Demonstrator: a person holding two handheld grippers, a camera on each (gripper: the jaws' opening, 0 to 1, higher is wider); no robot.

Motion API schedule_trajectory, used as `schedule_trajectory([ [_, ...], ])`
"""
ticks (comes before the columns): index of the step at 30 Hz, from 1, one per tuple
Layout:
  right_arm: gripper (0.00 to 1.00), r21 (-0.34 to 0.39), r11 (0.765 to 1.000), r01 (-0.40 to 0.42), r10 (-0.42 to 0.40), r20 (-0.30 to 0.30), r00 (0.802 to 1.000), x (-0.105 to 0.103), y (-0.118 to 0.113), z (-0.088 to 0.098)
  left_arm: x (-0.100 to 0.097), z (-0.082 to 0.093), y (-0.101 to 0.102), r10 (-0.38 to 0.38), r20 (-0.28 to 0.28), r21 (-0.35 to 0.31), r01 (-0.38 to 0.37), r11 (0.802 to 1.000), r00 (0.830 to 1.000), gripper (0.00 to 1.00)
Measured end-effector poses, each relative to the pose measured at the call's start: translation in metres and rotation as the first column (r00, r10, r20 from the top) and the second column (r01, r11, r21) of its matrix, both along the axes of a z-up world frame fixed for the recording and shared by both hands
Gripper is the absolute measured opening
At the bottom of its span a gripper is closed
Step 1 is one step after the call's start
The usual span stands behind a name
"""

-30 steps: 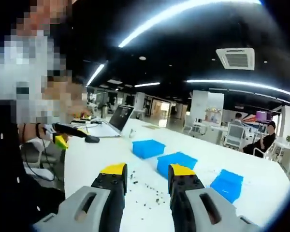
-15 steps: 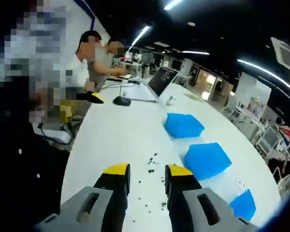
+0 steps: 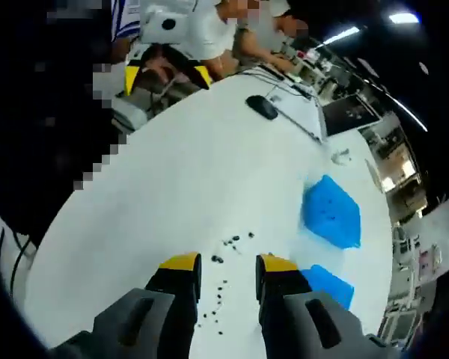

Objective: Pick up the resistors one by one and place each resistor into its matching bin, sorting the parts by color and model until every resistor is separated into the correct bin for its type

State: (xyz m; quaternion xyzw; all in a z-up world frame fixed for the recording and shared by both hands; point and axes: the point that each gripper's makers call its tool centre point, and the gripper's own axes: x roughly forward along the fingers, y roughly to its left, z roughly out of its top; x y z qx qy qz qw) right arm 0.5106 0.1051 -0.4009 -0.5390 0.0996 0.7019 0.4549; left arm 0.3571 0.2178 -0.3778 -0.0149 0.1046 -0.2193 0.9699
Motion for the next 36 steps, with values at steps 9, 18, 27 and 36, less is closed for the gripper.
schedule_trajectory([
  [9, 0.25, -0.232, 0.936, -0.263, 0.292, 0.097, 0.952, 0.015, 0.001, -0.040, -0.001, -0.001, 0.005, 0.017, 0.001, 0.011, -0.017, 1.000, 1.000, 0.70],
  [18, 0.24, -0.352, 0.869, -0.349, 0.396, 0.071, 0.915, 0.020, 0.001, -0.075, -0.003, -0.008, 0.006, 0.033, -0.014, 0.004, -0.033, 0.999, 0.999, 0.70],
  [27, 0.17, -0.393, 0.839, -0.377, 0.414, 0.009, 0.910, 0.017, 0.004, -0.087, -0.004, -0.013, 0.007, 0.046, -0.025, -0.008, -0.047, 0.999, 0.999, 0.70],
  [36, 0.07, -0.446, 0.818, -0.363, 0.369, -0.077, 0.926, 0.015, -0.003, -0.089, -0.003, -0.014, 0.009, 0.049, -0.023, -0.009, -0.049, 0.999, 0.999, 0.70],
])
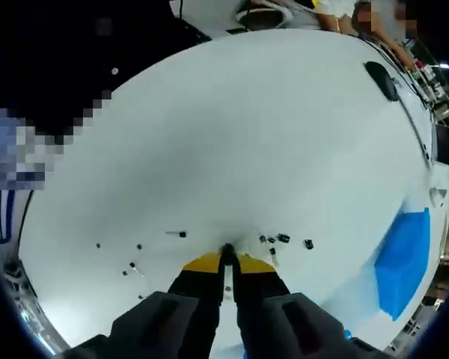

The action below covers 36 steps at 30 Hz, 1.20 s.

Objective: Pick up the resistors one by one and place each resistor into its matching bin, sorting the parts by color and model until every resistor is separated into the correct bin for its type

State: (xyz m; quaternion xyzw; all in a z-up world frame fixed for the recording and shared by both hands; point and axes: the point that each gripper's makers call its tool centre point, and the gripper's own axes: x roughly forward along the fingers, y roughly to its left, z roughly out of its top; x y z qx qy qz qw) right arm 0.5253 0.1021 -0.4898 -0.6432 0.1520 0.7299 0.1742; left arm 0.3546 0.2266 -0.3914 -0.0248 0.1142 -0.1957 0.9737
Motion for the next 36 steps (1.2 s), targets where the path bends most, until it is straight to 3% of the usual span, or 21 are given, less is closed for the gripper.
schedule_trajectory([
  [5, 0.07, -0.008, 1.000, 0.027, -0.027, -0.001, 1.000, 0.000, -0.001, 0.000, 0.000, 0.002, 0.000, -0.001, 0.006, -0.004, 0.001, 1.000, 1.000, 0.70],
  [7, 0.06, 0.022, 0.999, 0.036, -0.036, 0.010, 0.999, 0.002, 0.001, 0.004, 0.000, 0.004, 0.000, 0.000, 0.011, -0.007, 0.000, 1.000, 1.000, 0.70],
  [9, 0.06, 0.075, 0.993, 0.096, -0.096, -0.001, 0.995, 0.002, 0.004, 0.013, 0.001, 0.006, 0.001, 0.001, 0.016, -0.007, -0.001, 1.000, 1.000, 0.70],
  [14, 0.06, 0.230, 0.944, 0.238, -0.223, -0.090, 0.971, -0.005, 0.009, 0.048, 0.007, 0.008, -0.005, -0.015, 0.021, -0.004, 0.015, 1.000, 1.000, 0.70],
  [16, 0.06, 0.314, 0.893, 0.323, -0.288, -0.154, 0.945, -0.010, 0.007, 0.068, 0.010, 0.011, -0.006, -0.017, 0.031, -0.009, 0.017, 1.000, 0.999, 0.70],
  [19, 0.06, 0.441, 0.776, 0.451, -0.362, -0.275, 0.891, -0.018, 0.003, 0.098, 0.013, 0.016, -0.008, -0.015, 0.048, -0.010, 0.016, 1.000, 0.999, 0.70],
  [21, 0.06, 0.532, 0.657, 0.534, -0.399, -0.356, 0.845, -0.025, -0.003, 0.119, 0.016, 0.022, -0.008, -0.011, 0.066, -0.014, 0.012, 1.000, 0.998, 0.70],
  [22, 0.06, 0.550, 0.617, 0.563, -0.409, -0.388, 0.826, -0.027, -0.005, 0.124, 0.017, 0.025, -0.008, -0.007, 0.077, -0.018, 0.008, 1.000, 0.997, 0.70],
  [23, 0.06, 0.579, 0.554, 0.598, -0.418, -0.429, 0.801, -0.031, -0.008, 0.133, 0.018, 0.027, -0.009, -0.006, 0.082, -0.019, 0.007, 1.000, 0.997, 0.70],
  [25, 0.06, 0.627, 0.389, 0.675, -0.461, -0.502, 0.732, -0.028, -0.016, 0.148, 0.019, 0.031, -0.009, -0.001, 0.093, -0.019, 0.003, 1.000, 0.996, 0.70],
  [27, 0.06, 0.671, 0.242, 0.700, -0.457, -0.558, 0.693, -0.029, -0.025, 0.164, 0.020, 0.034, -0.009, 0.001, 0.101, -0.019, 0.000, 1.000, 0.995, 0.70],
  [28, 0.06, 0.674, 0.154, 0.722, -0.471, -0.592, 0.654, -0.027, -0.031, 0.169, 0.020, 0.034, -0.009, 0.002, 0.101, -0.019, 0.000, 1.000, 0.995, 0.70],
  [32, 0.06, 0.661, -0.130, 0.739, -0.453, -0.703, 0.549, -0.034, -0.052, 0.180, 0.020, 0.036, -0.009, 0.002, 0.104, -0.011, -0.001, 1.000, 0.995, 0.70],
  [35, 0.06, 0.651, -0.258, 0.714, -0.449, -0.735, 0.508, -0.041, -0.063, 0.184, 0.020, 0.039, -0.009, 0.007, 0.108, -0.015, -0.005, 1.000, 0.994, 0.70],
  [36, 0.06, 0.628, -0.300, 0.718, -0.433, -0.760, 0.484, -0.045, -0.065, 0.186, 0.020, 0.039, -0.009, 0.007, 0.110, -0.014, -0.006, 1.000, 0.994, 0.70],
])
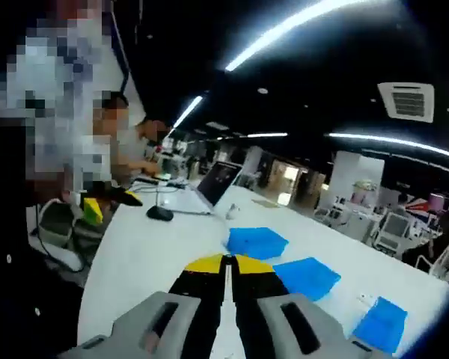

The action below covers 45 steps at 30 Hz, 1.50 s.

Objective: Pick up the resistors one by one and place each resistor into its matching bin, sorting the parts by color and model until every resistor is separated into the correct bin for its type

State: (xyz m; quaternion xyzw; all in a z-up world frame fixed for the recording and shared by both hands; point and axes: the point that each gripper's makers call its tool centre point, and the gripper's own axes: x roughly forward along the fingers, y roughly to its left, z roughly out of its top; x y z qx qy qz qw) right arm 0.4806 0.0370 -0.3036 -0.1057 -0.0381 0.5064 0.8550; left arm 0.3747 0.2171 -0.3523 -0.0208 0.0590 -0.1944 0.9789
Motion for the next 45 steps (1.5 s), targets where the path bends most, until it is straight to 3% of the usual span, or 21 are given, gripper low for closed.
schedule_trajectory([
  [6, 0.06, 0.110, 0.990, 0.085, -0.083, -0.019, 0.996, -0.017, -0.005, 0.010, -0.002, 0.003, 0.002, 0.008, 0.012, 0.003, -0.008, 1.000, 1.000, 0.70],
  [9, 0.06, 0.137, 0.987, 0.086, -0.084, -0.025, 0.996, -0.021, -0.002, 0.015, -0.004, 0.004, 0.003, 0.011, 0.015, 0.002, -0.011, 1.000, 1.000, 0.70],
  [15, 0.06, 0.177, 0.982, 0.057, -0.051, -0.043, 0.998, -0.014, 0.017, 0.024, -0.007, -0.001, 0.010, 0.030, 0.013, 0.014, -0.030, 0.999, 0.999, 0.70],
  [18, 0.06, 0.180, 0.983, 0.031, -0.025, -0.035, 0.999, -0.002, 0.038, 0.031, -0.009, -0.001, 0.013, 0.047, 0.018, 0.005, -0.047, 0.999, 0.999, 0.70],
  [26, 0.06, 0.162, 0.986, -0.029, 0.027, 0.014, 1.000, 0.054, 0.120, 0.050, -0.012, -0.003, 0.026, 0.097, 0.010, -0.019, -0.097, 0.995, 0.995, 0.70],
  [28, 0.06, 0.152, 0.988, -0.004, -0.003, 0.046, 0.999, 0.077, 0.136, 0.052, -0.013, -0.002, 0.029, 0.108, 0.011, -0.023, -0.108, 0.994, 0.994, 0.70],
  [31, 0.06, 0.143, 0.990, 0.003, -0.004, 0.006, 1.000, 0.110, 0.165, 0.048, -0.015, -0.004, 0.030, 0.110, 0.007, -0.019, -0.110, 0.994, 0.994, 0.70],
  [34, 0.06, 0.136, 0.991, 0.009, -0.010, 0.006, 1.000, 0.114, 0.168, 0.047, -0.015, -0.005, 0.030, 0.110, 0.006, -0.018, -0.110, 0.994, 0.994, 0.70],
  [37, 0.06, 0.092, 0.995, 0.046, -0.043, -0.033, 0.999, 0.162, 0.206, 0.032, -0.017, -0.006, 0.032, 0.116, 0.004, -0.018, -0.116, 0.993, 0.993, 0.70],
  [45, 0.07, 0.035, 0.996, 0.088, -0.084, -0.089, 0.992, 0.203, 0.240, 0.009, -0.020, 0.001, 0.039, 0.140, 0.019, -0.017, -0.139, 0.990, 0.990, 0.70],
])
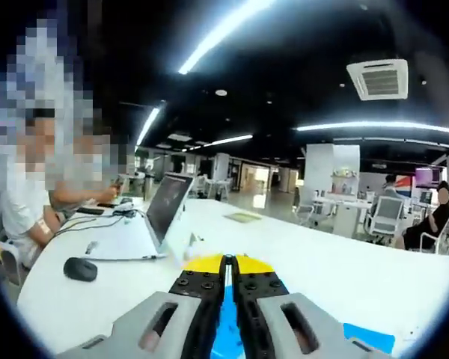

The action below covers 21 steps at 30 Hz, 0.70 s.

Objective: Pick up the resistors one by one and place each resistor into its matching bin, sorting the parts by color and model until every resistor is separated into the correct bin for its type

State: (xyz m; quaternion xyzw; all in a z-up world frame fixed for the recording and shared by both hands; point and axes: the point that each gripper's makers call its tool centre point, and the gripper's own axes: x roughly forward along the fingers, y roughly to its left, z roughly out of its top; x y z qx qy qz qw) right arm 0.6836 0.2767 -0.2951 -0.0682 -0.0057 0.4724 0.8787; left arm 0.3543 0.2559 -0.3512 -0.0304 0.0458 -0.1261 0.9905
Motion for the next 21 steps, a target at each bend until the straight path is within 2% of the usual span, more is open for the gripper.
schedule_trajectory([
  [6, 0.07, -0.045, 0.999, 0.000, 0.000, -0.010, 1.000, 0.014, 0.011, -0.016, -0.002, -0.001, 0.003, 0.013, -0.003, 0.005, -0.013, 1.000, 1.000, 0.70],
  [11, 0.07, -0.055, 0.998, -0.006, 0.005, -0.009, 1.000, 0.012, 0.015, -0.020, -0.002, -0.001, 0.005, 0.021, -0.004, 0.003, -0.021, 1.000, 1.000, 0.70],
  [15, 0.27, -0.034, 0.999, 0.022, -0.022, 0.007, 1.000, 0.016, 0.012, -0.013, -0.001, -0.001, 0.003, 0.018, -0.003, 0.004, -0.018, 1.000, 1.000, 0.70],
  [21, 0.33, -0.017, 1.000, -0.008, 0.008, 0.016, 1.000, 0.001, -0.002, -0.004, 0.001, 0.003, -0.002, 0.006, 0.006, 0.001, -0.006, 1.000, 1.000, 0.70],
])
